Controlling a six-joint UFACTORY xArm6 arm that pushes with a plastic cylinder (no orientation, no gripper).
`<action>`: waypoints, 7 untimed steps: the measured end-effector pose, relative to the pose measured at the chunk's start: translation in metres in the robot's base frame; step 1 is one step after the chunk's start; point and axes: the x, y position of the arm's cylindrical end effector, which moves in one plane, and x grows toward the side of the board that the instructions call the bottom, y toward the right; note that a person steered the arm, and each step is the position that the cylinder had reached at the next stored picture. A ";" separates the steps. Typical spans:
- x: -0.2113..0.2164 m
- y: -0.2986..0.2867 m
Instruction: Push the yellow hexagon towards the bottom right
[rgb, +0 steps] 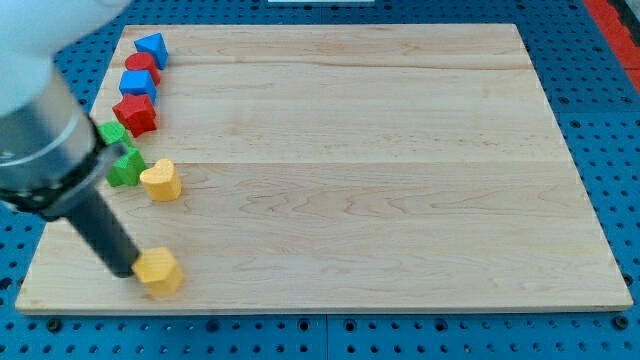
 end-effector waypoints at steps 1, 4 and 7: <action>0.012 0.023; 0.016 0.118; -0.022 0.224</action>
